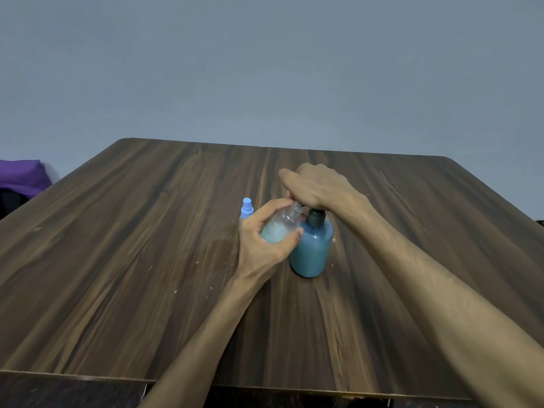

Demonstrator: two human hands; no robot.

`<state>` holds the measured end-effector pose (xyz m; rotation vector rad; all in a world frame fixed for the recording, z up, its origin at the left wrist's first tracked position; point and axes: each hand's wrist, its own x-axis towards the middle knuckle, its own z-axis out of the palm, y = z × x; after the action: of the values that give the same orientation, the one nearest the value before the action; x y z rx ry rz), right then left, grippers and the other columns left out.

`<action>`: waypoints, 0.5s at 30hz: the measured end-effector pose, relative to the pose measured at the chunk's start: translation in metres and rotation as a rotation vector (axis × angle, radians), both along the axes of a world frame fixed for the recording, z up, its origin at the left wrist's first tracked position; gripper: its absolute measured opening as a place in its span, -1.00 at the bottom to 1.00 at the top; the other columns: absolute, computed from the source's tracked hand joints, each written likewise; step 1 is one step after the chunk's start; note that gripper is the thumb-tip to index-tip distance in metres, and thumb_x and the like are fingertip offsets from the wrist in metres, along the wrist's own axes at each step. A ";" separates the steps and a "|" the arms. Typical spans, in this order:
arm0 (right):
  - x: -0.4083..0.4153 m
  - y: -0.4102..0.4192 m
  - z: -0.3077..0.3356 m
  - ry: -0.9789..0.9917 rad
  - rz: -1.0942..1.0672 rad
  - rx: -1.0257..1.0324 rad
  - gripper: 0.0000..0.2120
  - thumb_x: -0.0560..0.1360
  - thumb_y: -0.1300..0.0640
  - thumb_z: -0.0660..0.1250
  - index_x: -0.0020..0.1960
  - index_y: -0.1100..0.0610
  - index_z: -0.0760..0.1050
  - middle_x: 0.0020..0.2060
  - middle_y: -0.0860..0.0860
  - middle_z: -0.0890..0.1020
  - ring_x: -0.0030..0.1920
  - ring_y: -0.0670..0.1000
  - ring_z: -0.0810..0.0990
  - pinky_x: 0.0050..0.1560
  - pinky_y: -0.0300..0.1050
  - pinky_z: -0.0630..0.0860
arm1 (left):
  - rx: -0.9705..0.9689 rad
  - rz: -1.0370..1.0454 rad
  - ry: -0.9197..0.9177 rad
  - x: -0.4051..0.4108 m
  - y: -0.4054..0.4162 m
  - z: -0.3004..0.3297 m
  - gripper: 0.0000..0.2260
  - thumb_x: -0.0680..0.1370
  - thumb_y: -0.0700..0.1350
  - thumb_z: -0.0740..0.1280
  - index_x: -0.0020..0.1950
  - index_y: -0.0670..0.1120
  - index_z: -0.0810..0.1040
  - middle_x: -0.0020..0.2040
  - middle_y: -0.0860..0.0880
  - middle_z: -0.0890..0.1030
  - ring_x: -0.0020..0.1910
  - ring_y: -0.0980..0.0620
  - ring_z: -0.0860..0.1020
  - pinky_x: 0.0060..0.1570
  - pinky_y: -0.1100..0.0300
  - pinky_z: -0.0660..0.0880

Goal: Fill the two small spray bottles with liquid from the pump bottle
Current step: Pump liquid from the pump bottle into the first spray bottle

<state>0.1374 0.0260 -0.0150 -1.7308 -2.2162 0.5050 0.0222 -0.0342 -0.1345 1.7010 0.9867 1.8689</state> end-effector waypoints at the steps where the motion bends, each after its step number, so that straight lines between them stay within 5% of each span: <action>1: 0.002 0.001 0.000 0.033 -0.004 0.013 -0.49 0.54 -0.16 0.04 -0.10 0.06 0.71 -0.18 -0.01 0.73 -0.08 0.11 0.65 0.00 0.03 0.53 | 0.005 -0.002 0.000 0.000 0.000 -0.001 -0.66 0.43 -0.34 0.50 0.19 -0.22 0.64 0.06 -0.06 0.73 0.03 -0.06 0.71 0.00 -0.18 0.67; 12: 0.003 0.001 0.003 0.058 -0.025 0.062 -0.48 0.49 -0.20 0.02 -0.06 0.06 0.68 -0.12 0.01 0.74 -0.07 0.12 0.66 -0.02 0.02 0.52 | 0.002 -0.024 -0.024 0.003 -0.002 0.002 -0.62 0.42 -0.35 0.49 0.17 -0.04 0.65 0.03 0.06 0.73 -0.07 0.01 0.71 -0.05 -0.19 0.67; 15: 0.002 -0.001 -0.002 0.002 -0.015 0.021 -0.50 0.53 -0.18 0.04 -0.05 0.06 0.67 -0.10 0.04 0.71 -0.09 0.11 0.63 -0.02 0.04 0.50 | -0.001 -0.025 -0.015 0.003 0.000 -0.001 -0.67 0.42 -0.36 0.49 0.17 -0.17 0.66 0.02 -0.02 0.73 -0.06 -0.04 0.70 -0.06 -0.21 0.67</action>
<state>0.1391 0.0249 -0.0173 -1.7337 -2.1977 0.4781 0.0248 -0.0345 -0.1357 1.6890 0.9556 1.8626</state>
